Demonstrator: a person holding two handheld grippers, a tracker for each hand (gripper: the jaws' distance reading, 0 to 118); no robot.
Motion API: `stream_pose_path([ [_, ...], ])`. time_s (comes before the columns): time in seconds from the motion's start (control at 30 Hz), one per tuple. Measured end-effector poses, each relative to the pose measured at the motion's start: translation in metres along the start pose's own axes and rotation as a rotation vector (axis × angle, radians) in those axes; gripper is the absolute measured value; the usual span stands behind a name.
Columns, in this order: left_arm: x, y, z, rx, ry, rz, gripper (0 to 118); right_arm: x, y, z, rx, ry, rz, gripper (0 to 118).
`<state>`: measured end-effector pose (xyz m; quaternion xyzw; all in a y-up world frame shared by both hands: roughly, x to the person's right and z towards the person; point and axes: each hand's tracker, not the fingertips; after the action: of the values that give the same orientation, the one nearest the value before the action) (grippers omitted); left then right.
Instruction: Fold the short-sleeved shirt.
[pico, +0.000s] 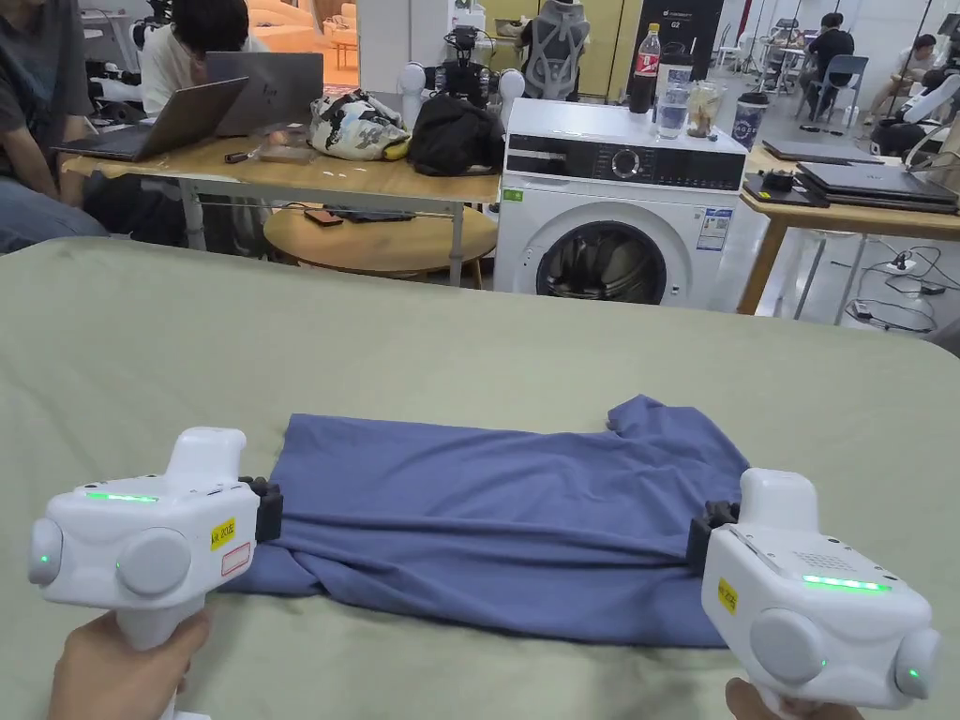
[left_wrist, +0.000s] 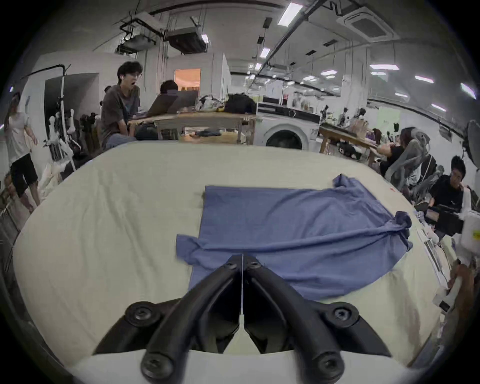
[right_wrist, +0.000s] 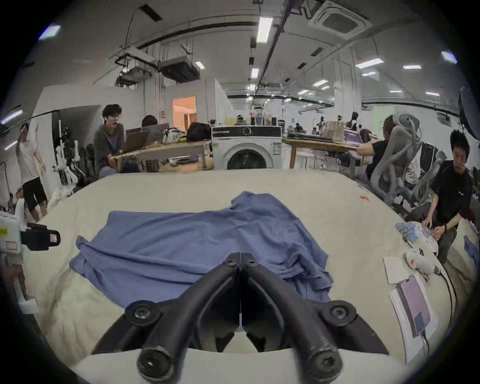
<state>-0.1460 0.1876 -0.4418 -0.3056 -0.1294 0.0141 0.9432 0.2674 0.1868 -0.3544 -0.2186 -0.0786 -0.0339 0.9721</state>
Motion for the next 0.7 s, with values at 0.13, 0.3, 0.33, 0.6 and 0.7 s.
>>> stream_pose_path([
  [0.13,-0.027,0.002,-0.018,-0.149,0.025,0.060,0,-0.002,-0.003,-0.002,-0.029,-0.005,0.017,0],
  [0.3,-0.061,0.021,-0.048,-0.313,0.018,0.154,47,0.004,-0.010,-0.007,-0.074,-0.022,0.027,0],
  [0.33,-0.067,0.025,-0.057,-0.349,-0.005,0.169,47,0.006,-0.012,-0.008,-0.084,-0.027,0.030,0],
  [0.6,-0.046,0.006,-0.105,-0.634,0.059,0.140,61,0.025,-0.023,-0.013,-0.128,-0.056,0.026,0],
  [0.7,-0.033,0.003,-0.100,-0.547,0.136,0.060,42,0.034,-0.026,-0.009,-0.149,-0.067,0.023,0],
])
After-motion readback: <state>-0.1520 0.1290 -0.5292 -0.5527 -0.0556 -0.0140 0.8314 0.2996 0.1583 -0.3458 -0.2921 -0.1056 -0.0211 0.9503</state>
